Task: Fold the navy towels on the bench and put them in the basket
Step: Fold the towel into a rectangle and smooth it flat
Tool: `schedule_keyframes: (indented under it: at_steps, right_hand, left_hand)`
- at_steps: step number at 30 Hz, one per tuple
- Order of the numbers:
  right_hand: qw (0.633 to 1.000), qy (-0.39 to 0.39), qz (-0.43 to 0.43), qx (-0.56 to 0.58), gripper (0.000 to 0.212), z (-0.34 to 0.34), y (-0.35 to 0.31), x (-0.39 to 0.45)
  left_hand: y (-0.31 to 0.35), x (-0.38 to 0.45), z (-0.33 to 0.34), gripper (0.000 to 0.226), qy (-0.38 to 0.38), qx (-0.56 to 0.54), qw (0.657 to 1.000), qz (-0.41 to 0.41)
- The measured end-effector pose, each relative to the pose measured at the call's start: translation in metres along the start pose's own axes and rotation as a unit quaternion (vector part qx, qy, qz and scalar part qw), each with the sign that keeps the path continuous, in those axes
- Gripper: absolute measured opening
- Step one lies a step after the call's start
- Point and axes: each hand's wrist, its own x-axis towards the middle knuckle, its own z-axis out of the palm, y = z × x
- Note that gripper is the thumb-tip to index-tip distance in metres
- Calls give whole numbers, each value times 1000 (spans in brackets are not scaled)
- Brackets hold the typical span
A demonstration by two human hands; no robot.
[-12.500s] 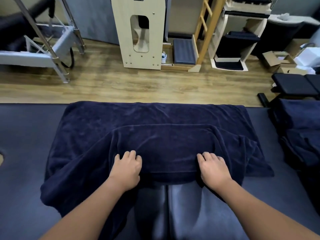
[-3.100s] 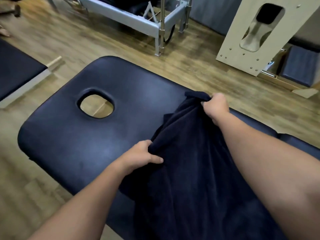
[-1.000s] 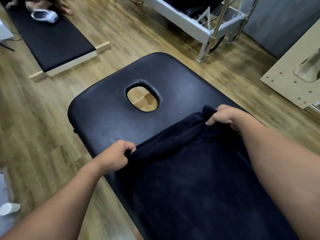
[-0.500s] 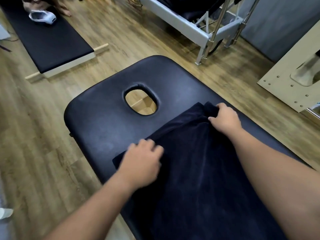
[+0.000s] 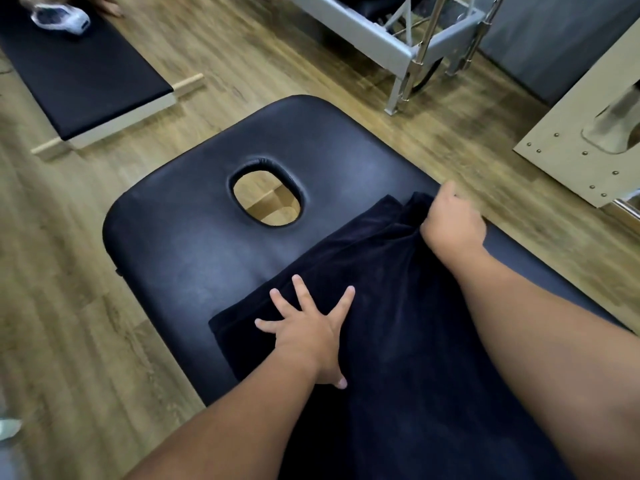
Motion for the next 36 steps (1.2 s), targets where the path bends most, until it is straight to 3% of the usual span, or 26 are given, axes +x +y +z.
schedule_keyframes:
  at_steps: [4,7,9,14,19,26,30,33,34,36]
  right_hand:
    - [991,-104,-82,6,60,13,-4,-24]
    - [983,-177,-31,25,79,26,9,-37]
    - [989,-146,-10,13,80,30,19,-53]
    - [989,-20,-138,-46,65,35,30,-132]
    - [993,-112,30,-14,77,35,82,-148]
    - [986,-161,10,37,75,19,107,-196]
    - [975,-186,125,14,88,15,132,-247]
    - [967,-181,177,-15,95,10,142,-270]
    - [969,-176,175,-16,94,9,141,-276]
    - [972,-179,151,9,92,10,134,-289]
  left_hand:
    - [2,0,0,149,7,9,1000,-5]
    - [2,0,0,149,7,8,1000,-6]
    - [3,-1,-1,149,7,11,1000,-6]
    - [4,-2,0,148,15,18,1000,-6]
    - [5,-1,0,148,26,31,999,-10]
    - [18,-11,-13,149,-16,69,996,-51]
    - [36,-11,-27,139,2,165,984,-70]
    - [44,-6,-42,57,130,119,982,73]
    - [44,-2,-43,46,170,92,972,131]
    - [47,-2,-35,67,166,87,955,230]
